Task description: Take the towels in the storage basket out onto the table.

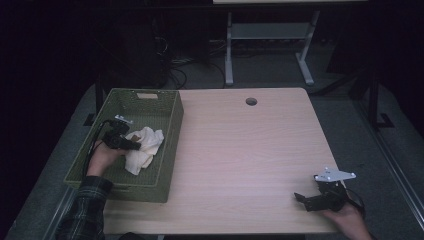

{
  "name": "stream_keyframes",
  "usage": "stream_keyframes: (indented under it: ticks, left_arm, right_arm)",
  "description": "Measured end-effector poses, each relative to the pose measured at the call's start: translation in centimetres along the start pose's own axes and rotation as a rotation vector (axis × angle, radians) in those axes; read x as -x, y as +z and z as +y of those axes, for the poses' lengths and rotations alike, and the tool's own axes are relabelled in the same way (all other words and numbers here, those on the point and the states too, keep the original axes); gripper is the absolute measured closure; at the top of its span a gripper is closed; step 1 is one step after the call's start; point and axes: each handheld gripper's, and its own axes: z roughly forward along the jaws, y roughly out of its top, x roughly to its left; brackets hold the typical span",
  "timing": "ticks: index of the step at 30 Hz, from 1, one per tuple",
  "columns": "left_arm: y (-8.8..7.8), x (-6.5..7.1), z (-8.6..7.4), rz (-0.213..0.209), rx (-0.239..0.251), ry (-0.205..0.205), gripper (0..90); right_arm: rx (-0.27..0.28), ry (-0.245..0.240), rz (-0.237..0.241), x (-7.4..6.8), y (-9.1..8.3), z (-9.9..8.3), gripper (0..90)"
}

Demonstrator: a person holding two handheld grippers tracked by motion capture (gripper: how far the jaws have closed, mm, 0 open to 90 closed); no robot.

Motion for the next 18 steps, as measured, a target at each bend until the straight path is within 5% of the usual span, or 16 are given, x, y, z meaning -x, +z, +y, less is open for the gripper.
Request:
stream_keyframes:
  ticks: [18]
  left_arm:
    - [-4.3, -0.1, -0.6, -0.072, 0.231, -0.047, 74.3]
  right_arm:
    - [0.000, 0.000, 0.000, 0.0, 0.0, 0.0, 0.4]
